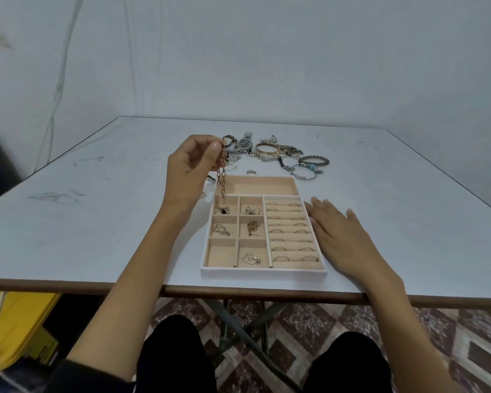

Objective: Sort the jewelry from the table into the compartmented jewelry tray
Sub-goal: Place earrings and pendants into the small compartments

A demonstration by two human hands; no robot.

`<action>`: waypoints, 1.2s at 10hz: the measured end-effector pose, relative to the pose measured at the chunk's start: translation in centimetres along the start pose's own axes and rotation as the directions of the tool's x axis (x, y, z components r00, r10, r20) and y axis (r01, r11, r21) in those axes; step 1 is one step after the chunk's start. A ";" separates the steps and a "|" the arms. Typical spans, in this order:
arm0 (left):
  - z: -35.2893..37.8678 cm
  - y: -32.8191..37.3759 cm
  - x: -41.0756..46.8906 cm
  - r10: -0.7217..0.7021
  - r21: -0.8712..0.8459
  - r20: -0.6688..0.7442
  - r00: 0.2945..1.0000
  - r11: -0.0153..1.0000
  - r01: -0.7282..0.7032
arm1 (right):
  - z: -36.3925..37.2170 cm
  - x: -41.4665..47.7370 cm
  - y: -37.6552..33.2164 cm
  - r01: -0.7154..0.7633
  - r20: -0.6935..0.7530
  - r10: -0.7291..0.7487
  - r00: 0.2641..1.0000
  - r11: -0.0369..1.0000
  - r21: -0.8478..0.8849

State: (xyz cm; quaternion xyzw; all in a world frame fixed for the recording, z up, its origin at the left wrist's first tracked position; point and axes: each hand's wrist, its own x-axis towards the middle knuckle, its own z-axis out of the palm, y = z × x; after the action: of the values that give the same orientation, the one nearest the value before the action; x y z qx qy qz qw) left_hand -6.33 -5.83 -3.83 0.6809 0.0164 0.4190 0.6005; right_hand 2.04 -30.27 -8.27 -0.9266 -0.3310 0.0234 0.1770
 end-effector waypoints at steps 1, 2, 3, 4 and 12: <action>0.0 0.1 0.0 -0.009 -0.010 -0.006 1.000 1.000 0.009 | 0.0 -0.1 -0.1 0.006 -0.015 -0.006 1.000 1.000 -0.020; -0.2 0.1 0.1 -0.024 -0.034 0.005 1.000 0.999 0.024 | -0.1 -0.2 -0.2 0.005 -0.020 -0.005 1.000 1.000 -0.023; -0.2 0.2 0.1 -0.043 -0.051 0.007 0.999 0.998 0.043 | -0.1 -0.3 -0.3 0.009 -0.027 -0.010 1.000 1.000 -0.028; -0.1 0.5 0.2 -0.069 -0.049 0.009 0.998 0.996 0.069 | -0.2 -0.4 -0.3 0.007 -0.026 -0.008 1.000 1.000 -0.024; -0.4 5.4 -5.6 -0.187 0.022 0.174 0.967 0.982 0.187 | -0.2 -0.5 -0.4 0.010 -0.034 -0.010 0.999 1.000 -0.015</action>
State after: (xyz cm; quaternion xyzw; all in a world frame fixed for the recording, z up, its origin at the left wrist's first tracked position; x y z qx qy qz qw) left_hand -12.78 -9.98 -2.42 0.7120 0.0288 0.2991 0.6347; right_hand 1.49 -30.37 -7.95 -0.9265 -0.3328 0.0040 0.1758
